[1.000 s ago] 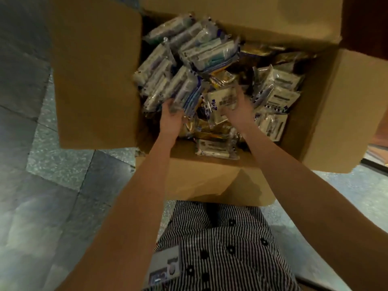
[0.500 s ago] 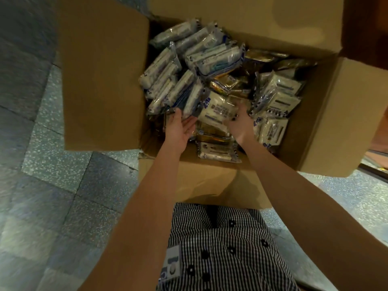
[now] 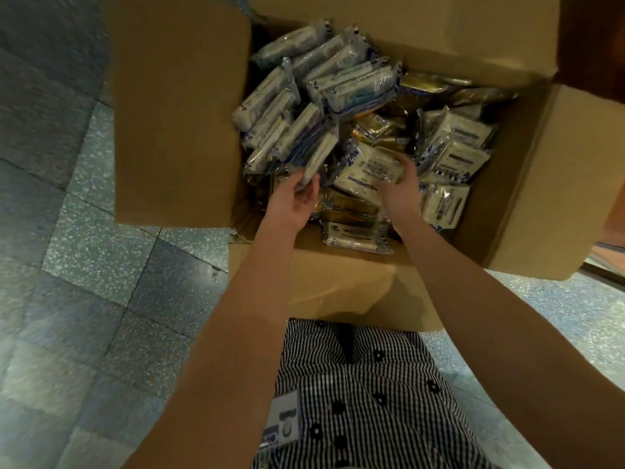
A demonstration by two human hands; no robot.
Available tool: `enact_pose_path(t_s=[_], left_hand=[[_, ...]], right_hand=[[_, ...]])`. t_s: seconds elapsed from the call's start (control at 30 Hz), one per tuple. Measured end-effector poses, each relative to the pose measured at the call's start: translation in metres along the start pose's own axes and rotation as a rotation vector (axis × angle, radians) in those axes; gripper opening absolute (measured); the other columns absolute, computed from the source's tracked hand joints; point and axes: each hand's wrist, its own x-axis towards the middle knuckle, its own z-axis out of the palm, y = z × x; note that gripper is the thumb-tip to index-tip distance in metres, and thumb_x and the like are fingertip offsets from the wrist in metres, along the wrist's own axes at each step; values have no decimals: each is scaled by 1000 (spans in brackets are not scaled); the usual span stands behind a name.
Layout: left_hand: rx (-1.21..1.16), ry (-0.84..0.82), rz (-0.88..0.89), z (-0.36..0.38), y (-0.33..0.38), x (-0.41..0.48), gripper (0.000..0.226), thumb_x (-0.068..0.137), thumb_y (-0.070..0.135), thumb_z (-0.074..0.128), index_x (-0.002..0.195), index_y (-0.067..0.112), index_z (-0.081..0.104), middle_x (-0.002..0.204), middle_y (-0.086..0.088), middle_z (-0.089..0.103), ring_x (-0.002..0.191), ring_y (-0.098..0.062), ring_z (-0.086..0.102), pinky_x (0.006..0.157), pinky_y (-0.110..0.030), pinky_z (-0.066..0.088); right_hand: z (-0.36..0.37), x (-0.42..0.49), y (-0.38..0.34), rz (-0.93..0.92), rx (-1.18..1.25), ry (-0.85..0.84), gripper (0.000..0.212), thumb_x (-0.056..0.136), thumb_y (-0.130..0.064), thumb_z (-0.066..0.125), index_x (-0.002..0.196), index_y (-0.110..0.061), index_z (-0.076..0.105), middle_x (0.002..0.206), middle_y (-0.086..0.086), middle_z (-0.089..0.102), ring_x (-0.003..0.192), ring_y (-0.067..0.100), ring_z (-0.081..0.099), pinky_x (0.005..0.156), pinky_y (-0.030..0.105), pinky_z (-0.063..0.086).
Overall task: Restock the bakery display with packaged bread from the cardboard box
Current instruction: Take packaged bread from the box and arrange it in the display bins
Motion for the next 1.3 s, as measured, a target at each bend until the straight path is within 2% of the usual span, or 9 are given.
enact_pose_path(t_s=[0.23,0.33,0.5,0.6,0.8,0.97,1.07,1.17,1.3], left_hand=[[166,-33,99,-5,-7,-52,23,100,5,52,122,3,58,106,-14,61,88,-18,62,69,-19,55],[213,-52,194,-9,-8,-76,28,100,5,51,127,7,58,106,-11,63,85,-16,61,71,-21,54],[205,-78,378,-24,-15,-120,17,99,2,52,103,15,63,113,-9,62,91,-18,61,74,-24,53],[134,-75,483,-41,-29,-146,22,96,-2,53,99,17,63,125,-11,59,102,-23,61,75,-26,52],[44,-10,714,-99,-84,-202,30,94,-4,52,104,24,61,128,-10,58,102,-22,62,69,-23,51],[-108,105,834,-164,-156,-234,30,93,-5,54,113,18,56,131,-10,57,103,-21,62,73,-25,51],[-189,215,883,-205,-195,-247,31,92,-4,56,115,16,54,129,-13,58,93,-16,61,69,-21,50],[-236,325,980,-245,-223,-260,32,92,-5,55,108,23,56,133,-12,55,103,-19,63,73,-21,51],[-314,461,1082,-297,-266,-289,35,89,-7,55,108,21,57,135,-10,55,106,-18,63,79,-22,52]], right_hand=[[-42,-46,-22,-18,39,57,63,88,-10,71,142,-25,42,146,2,45,118,19,55,97,36,50],[-61,-70,-30,-44,69,64,62,90,-10,68,144,-25,42,138,-3,46,117,16,53,82,26,52],[-89,-113,-41,-151,167,37,62,93,-1,62,148,-11,36,123,-3,45,104,7,53,68,9,43],[-98,-134,-40,-205,146,1,64,92,-7,66,148,-16,37,143,0,42,123,13,48,75,1,34],[-121,-179,-29,-354,52,-169,64,92,-14,67,148,-22,38,146,5,42,128,21,44,89,21,35],[-124,-212,-16,-472,-36,-347,64,91,-10,67,148,-19,38,137,-7,42,114,4,40,86,12,35],[-113,-237,-8,-567,-140,-456,63,90,-13,69,145,-25,40,144,2,43,110,14,52,74,12,47],[-96,-266,5,-665,-239,-578,63,89,-12,70,144,-24,42,143,5,46,123,20,47,93,27,41],[-74,-314,33,-771,-346,-786,63,88,-3,68,144,-16,41,126,1,51,106,10,51,76,4,40]])
